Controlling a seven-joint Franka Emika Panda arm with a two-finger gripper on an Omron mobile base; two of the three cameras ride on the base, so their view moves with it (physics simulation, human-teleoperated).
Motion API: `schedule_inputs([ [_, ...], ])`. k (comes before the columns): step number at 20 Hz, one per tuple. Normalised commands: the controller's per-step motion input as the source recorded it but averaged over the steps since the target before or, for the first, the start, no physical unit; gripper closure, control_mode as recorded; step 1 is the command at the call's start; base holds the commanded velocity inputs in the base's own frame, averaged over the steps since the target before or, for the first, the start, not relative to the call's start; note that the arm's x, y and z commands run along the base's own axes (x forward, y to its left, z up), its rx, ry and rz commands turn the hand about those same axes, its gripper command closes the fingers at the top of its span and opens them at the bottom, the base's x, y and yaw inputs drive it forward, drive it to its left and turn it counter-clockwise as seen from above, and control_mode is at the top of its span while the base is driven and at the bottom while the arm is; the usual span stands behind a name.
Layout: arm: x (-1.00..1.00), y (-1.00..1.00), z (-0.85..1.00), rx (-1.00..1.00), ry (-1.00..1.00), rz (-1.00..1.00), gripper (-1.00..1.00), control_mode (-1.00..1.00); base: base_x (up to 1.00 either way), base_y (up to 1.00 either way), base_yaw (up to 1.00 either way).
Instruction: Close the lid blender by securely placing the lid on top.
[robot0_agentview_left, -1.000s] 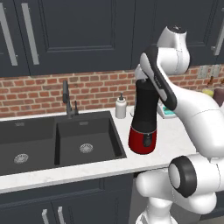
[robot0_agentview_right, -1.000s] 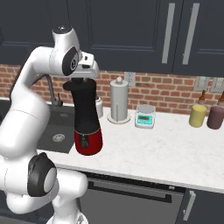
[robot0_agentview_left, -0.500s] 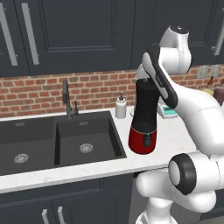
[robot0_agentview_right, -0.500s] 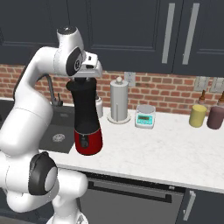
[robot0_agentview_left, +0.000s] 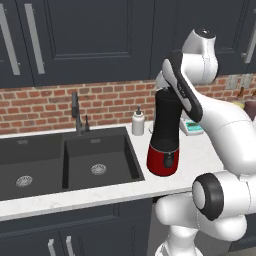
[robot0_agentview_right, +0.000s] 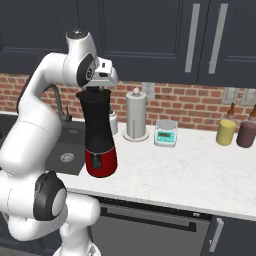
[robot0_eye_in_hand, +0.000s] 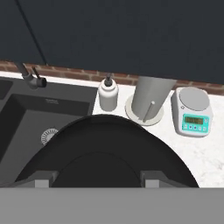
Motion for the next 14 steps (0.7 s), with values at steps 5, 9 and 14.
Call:
schedule_inputs([
  [5, 0.00, 0.00, -0.15, 0.00, -0.04, 0.00, 1.00, -1.00, 0.00, 0.00, 0.00],
  [9, 0.00, 0.00, -0.15, 0.00, -0.12, 0.00, 1.00, -1.00, 0.00, 0.00, 0.00],
  [14, 0.01, 0.00, 0.00, -0.01, -0.19, 0.00, 1.00, -1.00, 0.00, 0.00, 0.00],
])
